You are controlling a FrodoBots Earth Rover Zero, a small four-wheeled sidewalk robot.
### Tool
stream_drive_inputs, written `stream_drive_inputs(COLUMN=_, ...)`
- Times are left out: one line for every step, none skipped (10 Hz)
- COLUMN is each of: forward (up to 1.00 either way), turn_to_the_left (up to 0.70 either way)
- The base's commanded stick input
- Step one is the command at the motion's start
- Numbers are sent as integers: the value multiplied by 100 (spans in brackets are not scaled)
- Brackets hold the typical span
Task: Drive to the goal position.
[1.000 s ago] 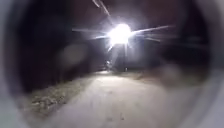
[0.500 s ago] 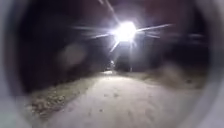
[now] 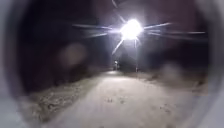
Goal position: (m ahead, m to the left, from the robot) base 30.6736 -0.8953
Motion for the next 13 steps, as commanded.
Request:
stream_drive_inputs(forward=100, turn_to_the_left=3)
stream_drive_inputs(forward=100, turn_to_the_left=3)
stream_drive_inputs(forward=100, turn_to_the_left=3)
stream_drive_inputs(forward=100, turn_to_the_left=3)
stream_drive_inputs(forward=100, turn_to_the_left=3)
stream_drive_inputs(forward=100, turn_to_the_left=3)
stream_drive_inputs(forward=100, turn_to_the_left=3)
stream_drive_inputs(forward=100, turn_to_the_left=3)
stream_drive_inputs(forward=100, turn_to_the_left=3)
stream_drive_inputs(forward=100, turn_to_the_left=3)
stream_drive_inputs(forward=100, turn_to_the_left=3)
stream_drive_inputs(forward=100, turn_to_the_left=13)
stream_drive_inputs(forward=100, turn_to_the_left=17)
